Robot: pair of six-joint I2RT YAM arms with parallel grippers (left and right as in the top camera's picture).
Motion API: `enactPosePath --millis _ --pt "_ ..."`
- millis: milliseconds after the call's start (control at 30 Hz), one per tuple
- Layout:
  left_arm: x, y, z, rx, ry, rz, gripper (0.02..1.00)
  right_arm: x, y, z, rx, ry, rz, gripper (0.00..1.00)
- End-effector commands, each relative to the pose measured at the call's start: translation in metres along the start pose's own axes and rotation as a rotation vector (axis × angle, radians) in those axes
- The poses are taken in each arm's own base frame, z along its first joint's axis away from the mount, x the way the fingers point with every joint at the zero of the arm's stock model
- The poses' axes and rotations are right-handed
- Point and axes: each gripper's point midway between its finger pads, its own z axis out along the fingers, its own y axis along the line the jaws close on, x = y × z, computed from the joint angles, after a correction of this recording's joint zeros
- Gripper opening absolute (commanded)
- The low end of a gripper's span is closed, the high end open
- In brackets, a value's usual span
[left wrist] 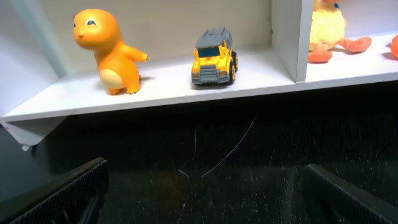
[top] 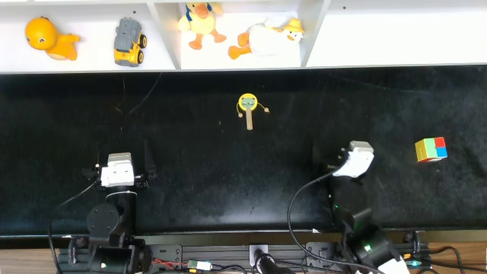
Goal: Store Toys
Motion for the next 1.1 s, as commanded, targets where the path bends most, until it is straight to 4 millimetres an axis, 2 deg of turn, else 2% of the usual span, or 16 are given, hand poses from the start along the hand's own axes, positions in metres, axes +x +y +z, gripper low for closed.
enactPosePath --millis 33,133,267,433,767,1100 --pt "-0.001 0.002 0.000 -0.013 -0.009 0.012 0.998 -0.039 0.018 -0.002 0.072 -0.042 0.052 0.996" --pt "-0.001 0.002 0.000 -0.013 -0.009 0.013 0.996 -0.042 0.035 0.000 0.089 0.006 0.043 0.996" --pt "-0.001 0.002 0.000 -0.013 -0.009 0.013 0.998 -0.037 0.056 0.008 0.101 0.097 0.015 0.993" --pt "-0.001 0.002 0.000 -0.013 -0.009 0.013 0.998 -0.018 0.068 0.024 0.153 0.211 0.032 0.996" --pt "-0.001 0.002 0.000 -0.013 -0.009 0.012 0.998 0.012 0.107 0.045 0.065 0.389 0.012 0.996" --pt "-0.001 0.002 0.000 -0.013 -0.009 0.012 0.998 0.053 0.117 0.069 0.106 0.515 -0.002 0.996"
